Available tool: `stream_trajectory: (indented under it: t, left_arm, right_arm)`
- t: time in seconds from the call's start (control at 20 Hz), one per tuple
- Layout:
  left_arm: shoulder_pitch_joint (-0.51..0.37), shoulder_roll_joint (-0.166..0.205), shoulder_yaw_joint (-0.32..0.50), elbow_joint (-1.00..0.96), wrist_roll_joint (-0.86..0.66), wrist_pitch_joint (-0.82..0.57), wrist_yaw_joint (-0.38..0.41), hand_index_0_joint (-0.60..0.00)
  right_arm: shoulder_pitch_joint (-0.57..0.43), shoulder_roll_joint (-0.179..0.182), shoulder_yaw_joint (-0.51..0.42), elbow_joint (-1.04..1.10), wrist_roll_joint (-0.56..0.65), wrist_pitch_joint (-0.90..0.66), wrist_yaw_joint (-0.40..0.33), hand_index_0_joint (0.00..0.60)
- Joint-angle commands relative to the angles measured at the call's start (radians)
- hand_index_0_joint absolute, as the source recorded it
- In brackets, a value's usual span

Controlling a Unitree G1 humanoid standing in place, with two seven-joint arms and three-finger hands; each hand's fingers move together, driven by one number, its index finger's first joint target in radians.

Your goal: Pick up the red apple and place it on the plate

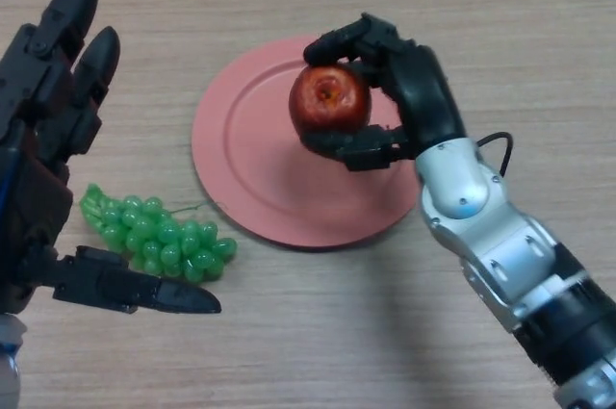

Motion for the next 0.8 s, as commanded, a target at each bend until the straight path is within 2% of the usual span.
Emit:
stream_trajectory:
  t: [0.05,0.2,0.35,0.45,0.5,0.55,0.6,0.8]
  left_arm:
    - [-0.019,0.028,0.095,-0.036,-0.050,-0.135,0.034,0.000]
    - [-0.005,0.018,0.112,-0.021,-0.050,-0.168,0.040,0.000]
    - [0.003,0.015,0.112,-0.010,-0.044,-0.181,0.046,0.000]
    - [0.004,0.016,0.112,-0.009,-0.044,-0.180,0.046,0.000]
    - [0.004,0.017,0.113,-0.009,-0.044,-0.178,0.046,0.000]
    - [0.002,0.019,0.114,-0.008,-0.042,-0.175,0.047,0.000]
    - [0.000,0.024,0.112,-0.012,-0.033,-0.165,0.049,0.000]
    - [-0.014,0.030,0.094,-0.012,-0.015,-0.158,0.043,0.000]
  right_arm:
    - [-0.094,-0.003,-0.010,0.027,0.031,-0.184,-0.083,0.600]
    - [-0.109,-0.003,0.027,0.123,0.055,-0.222,-0.109,0.600]
    - [-0.125,-0.003,0.056,0.190,-0.002,-0.211,-0.099,0.600]
    - [-0.125,-0.003,0.058,0.193,-0.006,-0.202,-0.094,0.401]
    - [-0.124,-0.003,0.060,0.193,-0.006,-0.190,-0.088,0.251]
    - [-0.121,-0.003,0.061,0.188,-0.001,-0.178,-0.080,0.151]
    - [-0.113,-0.003,0.060,0.171,0.009,-0.154,-0.063,0.002]
    - [-0.063,-0.003,0.018,0.049,-0.030,-0.061,0.040,0.000]
